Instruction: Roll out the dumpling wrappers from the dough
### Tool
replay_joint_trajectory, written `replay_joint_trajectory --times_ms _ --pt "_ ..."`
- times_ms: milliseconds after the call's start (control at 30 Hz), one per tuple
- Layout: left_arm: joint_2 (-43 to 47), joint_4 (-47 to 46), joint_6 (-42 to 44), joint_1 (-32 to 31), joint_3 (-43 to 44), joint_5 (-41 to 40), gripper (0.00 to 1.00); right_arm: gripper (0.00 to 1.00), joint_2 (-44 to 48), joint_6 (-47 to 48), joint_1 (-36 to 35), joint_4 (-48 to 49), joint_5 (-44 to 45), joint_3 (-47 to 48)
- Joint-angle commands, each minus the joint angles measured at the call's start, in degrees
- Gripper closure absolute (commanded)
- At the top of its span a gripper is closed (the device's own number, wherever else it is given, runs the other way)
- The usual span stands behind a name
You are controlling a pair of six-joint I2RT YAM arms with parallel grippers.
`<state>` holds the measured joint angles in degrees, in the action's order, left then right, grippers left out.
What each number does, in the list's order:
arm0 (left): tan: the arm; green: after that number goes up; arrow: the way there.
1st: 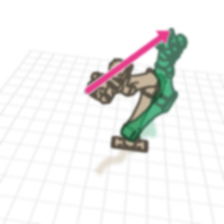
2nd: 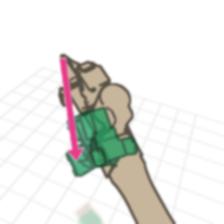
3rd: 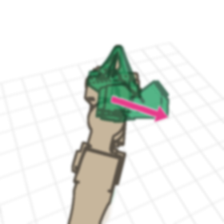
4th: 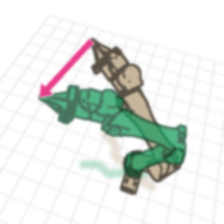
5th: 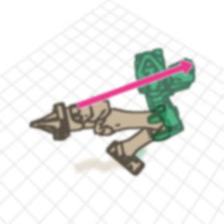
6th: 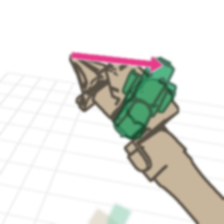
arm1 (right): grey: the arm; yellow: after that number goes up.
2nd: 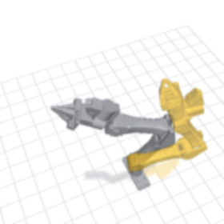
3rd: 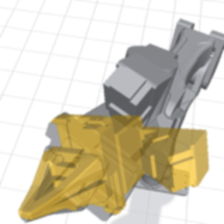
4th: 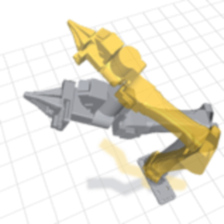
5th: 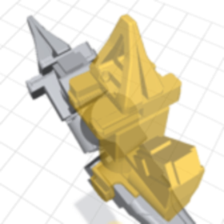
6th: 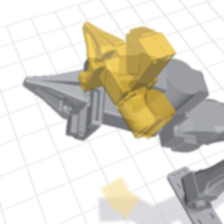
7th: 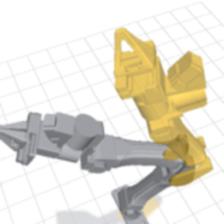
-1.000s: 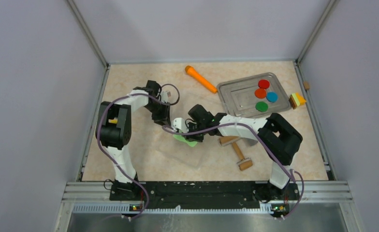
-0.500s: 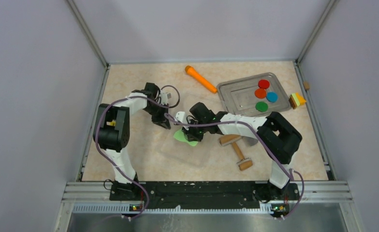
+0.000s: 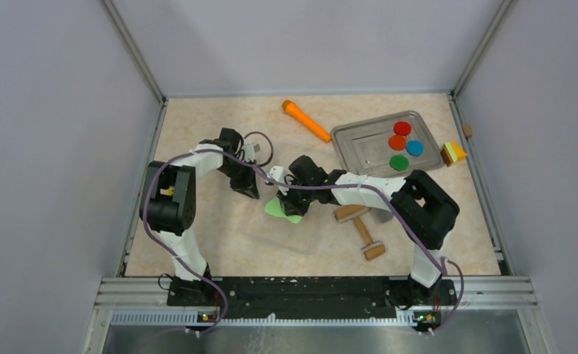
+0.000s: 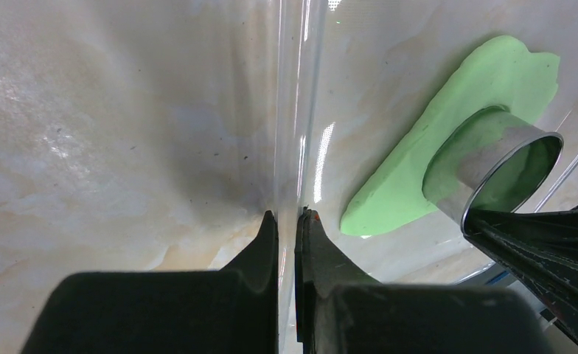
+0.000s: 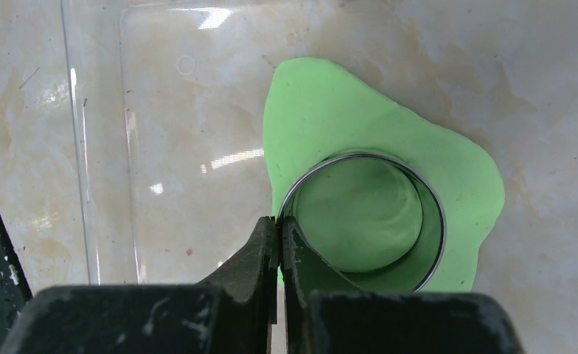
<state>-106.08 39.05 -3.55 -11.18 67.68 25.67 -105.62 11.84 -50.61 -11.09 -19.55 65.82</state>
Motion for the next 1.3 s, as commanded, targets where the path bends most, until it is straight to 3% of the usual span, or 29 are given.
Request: replay_joint_trajectory --times_ms 0,67,133,200,600,700,833,900,1000,1100,1267 --pt "2.0 2.5 -1.3 0.3 -1.4 1.2 1.00 1.00 -1.3 -1.8 1.1 -4.9 1.0 2.0" --pt "1.6 2.5 -1.3 0.3 -1.3 2.3 1.00 0.97 0.3 -1.4 1.1 -6.0 0.0 2.9" --pt "1.6 2.3 -1.4 0.3 -1.2 2.6 1.00 0.84 1.4 -1.0 1.1 -7.3 -1.3 4.2" --pt "1.4 2.3 -1.4 0.3 -0.9 2.7 1.00 0.76 2.2 -0.9 1.1 -8.6 -2.2 5.5" --pt "1.9 2.3 -0.6 0.3 -0.7 3.2 1.00 0.70 8.6 1.2 2.3 -12.4 -7.3 9.2" --pt "1.9 2.7 0.1 0.3 -0.1 3.5 0.99 0.63 12.9 -1.3 6.1 -9.2 -8.1 5.4" --pt "1.8 2.8 0.8 0.3 0.8 3.8 0.92 0.52 13.1 -10.5 15.0 -8.5 -9.4 2.0" --pt "1.8 3.1 1.2 0.3 1.4 4.1 0.82 0.51 13.1 -11.4 17.7 -8.9 -9.8 0.3" --pt "2.8 3.5 1.7 0.2 2.0 3.9 0.67 0.51 13.7 -5.9 18.2 -11.7 -9.6 0.4" --pt "4.7 2.7 1.2 0.4 1.8 2.7 0.60 0.50 13.0 1.7 17.3 -15.1 -11.6 5.0" --pt "3.9 2.5 -0.9 0.9 1.1 2.6 0.51 0.39 9.8 17.9 9.4 -18.8 -5.4 14.5"
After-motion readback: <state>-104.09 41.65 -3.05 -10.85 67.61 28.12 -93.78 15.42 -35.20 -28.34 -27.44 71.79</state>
